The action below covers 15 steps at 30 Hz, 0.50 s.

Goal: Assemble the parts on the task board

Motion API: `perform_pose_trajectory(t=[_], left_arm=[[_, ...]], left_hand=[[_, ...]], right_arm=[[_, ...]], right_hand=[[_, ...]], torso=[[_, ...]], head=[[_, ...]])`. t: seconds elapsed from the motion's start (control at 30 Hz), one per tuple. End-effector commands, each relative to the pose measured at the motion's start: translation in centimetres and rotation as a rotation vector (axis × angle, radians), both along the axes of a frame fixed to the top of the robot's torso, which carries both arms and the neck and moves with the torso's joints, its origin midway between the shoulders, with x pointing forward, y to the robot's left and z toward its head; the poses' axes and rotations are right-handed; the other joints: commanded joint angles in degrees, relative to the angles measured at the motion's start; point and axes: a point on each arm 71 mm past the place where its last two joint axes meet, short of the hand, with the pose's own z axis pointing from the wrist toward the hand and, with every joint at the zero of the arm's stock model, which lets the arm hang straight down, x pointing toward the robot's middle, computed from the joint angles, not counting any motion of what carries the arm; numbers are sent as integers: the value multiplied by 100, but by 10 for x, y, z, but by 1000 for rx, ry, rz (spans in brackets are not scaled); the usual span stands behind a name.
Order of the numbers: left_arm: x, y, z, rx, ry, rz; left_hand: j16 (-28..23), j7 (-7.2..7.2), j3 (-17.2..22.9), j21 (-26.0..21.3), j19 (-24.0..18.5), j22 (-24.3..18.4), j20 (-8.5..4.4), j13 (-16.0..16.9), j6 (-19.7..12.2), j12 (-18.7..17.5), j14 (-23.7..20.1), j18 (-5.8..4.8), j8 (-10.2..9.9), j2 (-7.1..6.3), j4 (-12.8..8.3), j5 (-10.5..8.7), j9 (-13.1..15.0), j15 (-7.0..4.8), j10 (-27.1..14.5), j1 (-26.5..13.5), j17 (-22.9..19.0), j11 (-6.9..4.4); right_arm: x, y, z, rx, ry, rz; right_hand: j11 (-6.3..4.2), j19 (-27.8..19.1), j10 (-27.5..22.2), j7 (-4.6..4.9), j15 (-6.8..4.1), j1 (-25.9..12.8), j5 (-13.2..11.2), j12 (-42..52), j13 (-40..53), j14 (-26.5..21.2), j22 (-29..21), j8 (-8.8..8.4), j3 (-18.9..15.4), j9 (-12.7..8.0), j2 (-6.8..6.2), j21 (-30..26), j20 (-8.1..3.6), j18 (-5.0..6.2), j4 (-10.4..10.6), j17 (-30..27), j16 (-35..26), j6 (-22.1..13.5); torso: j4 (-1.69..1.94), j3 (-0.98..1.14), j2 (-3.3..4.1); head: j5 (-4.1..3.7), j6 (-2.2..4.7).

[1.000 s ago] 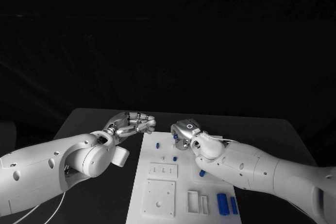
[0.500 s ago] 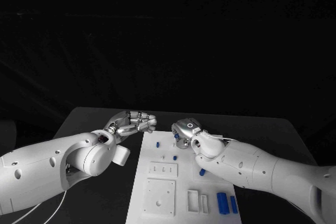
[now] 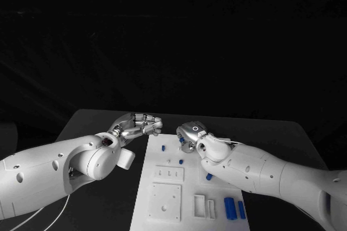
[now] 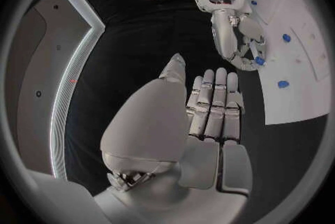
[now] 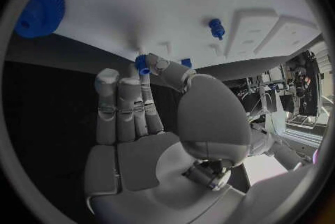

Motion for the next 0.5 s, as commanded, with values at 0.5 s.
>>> perform_pose_trajectory(t=[0.5], left_arm=[[0, -2, 2, -7, -6, -14]], left_hand=[[-38, 47, -40, -24, -28, 110, 15, -7, -9, -30, 3, 120, -19, -4, -7, -2, -10, -3, -24, 12, 8, 13]], right_arm=[[3, -2, -3, -4, 35, -22]], right_hand=[[108, -62, -249, 195, 206, 30, 18, -377, 25, -44, 94, -278, -131, -66, -183, 19, 37, 396, 31, -62, 45, -367]], torso=[[-11, -5, 6]], head=[[15, -15]])
